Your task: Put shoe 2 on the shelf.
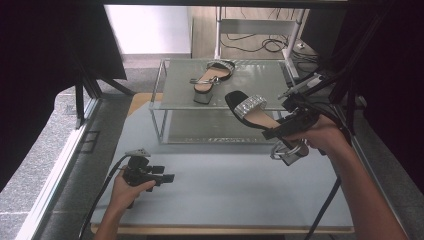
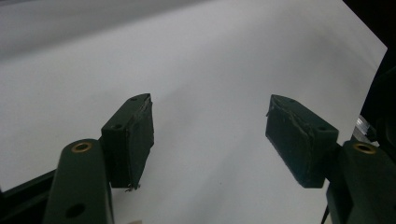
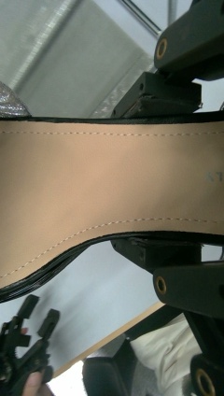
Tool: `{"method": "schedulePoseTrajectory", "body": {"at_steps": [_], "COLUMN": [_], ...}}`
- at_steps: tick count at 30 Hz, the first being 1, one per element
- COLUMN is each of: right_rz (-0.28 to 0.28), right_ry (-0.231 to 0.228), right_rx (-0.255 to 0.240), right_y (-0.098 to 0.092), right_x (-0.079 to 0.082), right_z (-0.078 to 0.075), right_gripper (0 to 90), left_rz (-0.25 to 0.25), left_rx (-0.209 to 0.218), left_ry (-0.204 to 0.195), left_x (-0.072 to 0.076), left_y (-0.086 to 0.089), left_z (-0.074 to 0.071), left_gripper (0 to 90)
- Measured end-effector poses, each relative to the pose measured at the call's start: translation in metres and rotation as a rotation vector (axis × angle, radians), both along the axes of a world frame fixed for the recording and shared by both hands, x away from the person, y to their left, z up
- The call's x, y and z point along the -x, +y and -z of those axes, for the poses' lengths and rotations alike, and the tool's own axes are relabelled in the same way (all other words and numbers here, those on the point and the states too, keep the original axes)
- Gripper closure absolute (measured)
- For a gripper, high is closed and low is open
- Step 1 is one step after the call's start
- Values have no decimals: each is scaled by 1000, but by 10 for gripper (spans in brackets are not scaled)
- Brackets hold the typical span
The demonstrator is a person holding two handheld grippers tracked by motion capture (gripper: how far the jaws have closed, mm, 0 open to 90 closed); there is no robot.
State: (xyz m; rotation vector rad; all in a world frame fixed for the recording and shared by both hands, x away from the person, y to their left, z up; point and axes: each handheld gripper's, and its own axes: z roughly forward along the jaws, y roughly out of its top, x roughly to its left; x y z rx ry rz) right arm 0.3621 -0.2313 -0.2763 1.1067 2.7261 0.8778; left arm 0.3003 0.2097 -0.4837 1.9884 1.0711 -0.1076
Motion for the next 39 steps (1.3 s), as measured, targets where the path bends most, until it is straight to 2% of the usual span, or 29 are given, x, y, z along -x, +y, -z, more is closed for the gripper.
{"method": "schedulePoseTrajectory", "body": {"at_steps": [8,16,21,33,35,37,39], "right_rz": [24,104,146,234,252,276,276], "right_ry": [-8,-5,1,-1,15,22,29], "right_rx": [-9,8,49,66,63,96,107], "right_y": [6,7,5,3,1,4,8], "right_x": [-26,-60,-82,-132,-142,-155,-162], "right_z": [-15,-17,-19,-26,-25,-26,-24], "right_gripper": [429,428,428,429,429,428,429], "left_rz": [-5,-5,-4,7,7,9,9], "left_rx": [11,15,31,37,37,34,36], "left_ry": [-7,-13,-17,-12,-10,-7,-9], "left_x": [-1,-1,0,-1,-1,-1,-1], "left_y": [0,2,4,3,2,0,1], "left_z": [0,-1,-3,-2,-1,0,-1], "left_gripper": [331,331,331,333,333,334,334]}}
